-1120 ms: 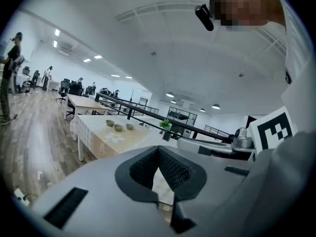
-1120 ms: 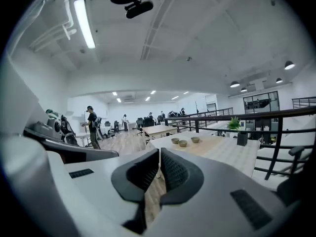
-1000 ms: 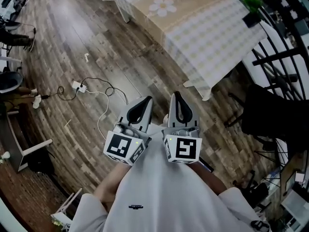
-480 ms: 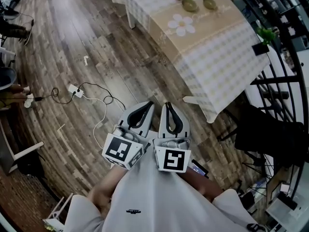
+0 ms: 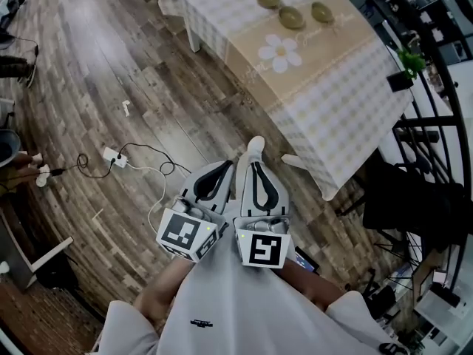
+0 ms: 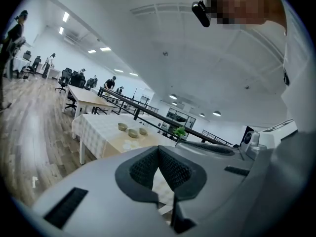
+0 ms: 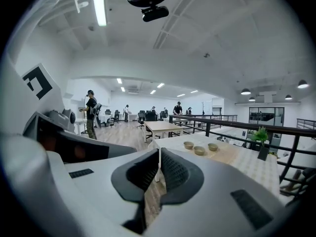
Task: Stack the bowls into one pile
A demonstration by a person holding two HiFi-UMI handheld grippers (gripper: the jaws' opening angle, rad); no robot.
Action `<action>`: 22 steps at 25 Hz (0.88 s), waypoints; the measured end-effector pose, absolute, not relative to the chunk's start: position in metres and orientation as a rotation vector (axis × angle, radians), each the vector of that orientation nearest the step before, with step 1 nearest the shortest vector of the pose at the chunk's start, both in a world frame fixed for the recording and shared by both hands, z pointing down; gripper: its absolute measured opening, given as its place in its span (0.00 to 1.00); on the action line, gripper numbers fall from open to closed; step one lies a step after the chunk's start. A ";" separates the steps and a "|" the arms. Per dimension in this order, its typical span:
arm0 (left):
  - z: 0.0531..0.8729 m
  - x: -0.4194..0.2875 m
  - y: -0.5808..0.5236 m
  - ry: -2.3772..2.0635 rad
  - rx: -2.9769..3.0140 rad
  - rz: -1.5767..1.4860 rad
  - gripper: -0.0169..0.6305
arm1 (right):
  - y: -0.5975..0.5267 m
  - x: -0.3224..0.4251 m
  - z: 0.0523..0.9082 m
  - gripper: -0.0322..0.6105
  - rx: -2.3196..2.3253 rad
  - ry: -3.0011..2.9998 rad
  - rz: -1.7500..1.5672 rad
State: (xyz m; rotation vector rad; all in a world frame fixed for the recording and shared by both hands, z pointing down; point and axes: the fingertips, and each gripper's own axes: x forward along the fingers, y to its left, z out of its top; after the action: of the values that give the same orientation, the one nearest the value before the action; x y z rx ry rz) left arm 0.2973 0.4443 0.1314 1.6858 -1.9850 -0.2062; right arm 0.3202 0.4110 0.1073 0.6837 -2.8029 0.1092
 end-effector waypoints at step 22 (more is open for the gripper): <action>0.144 0.177 0.117 -1.981 1.643 -0.060 0.05 | 0.062 0.209 0.114 0.11 0.833 -2.772 0.273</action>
State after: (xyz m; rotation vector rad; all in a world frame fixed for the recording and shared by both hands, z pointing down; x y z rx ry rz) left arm 0.1774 0.1171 0.1441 1.6429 -1.9810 -0.0598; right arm 0.2094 0.0621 0.1144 0.8328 -2.7719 0.2732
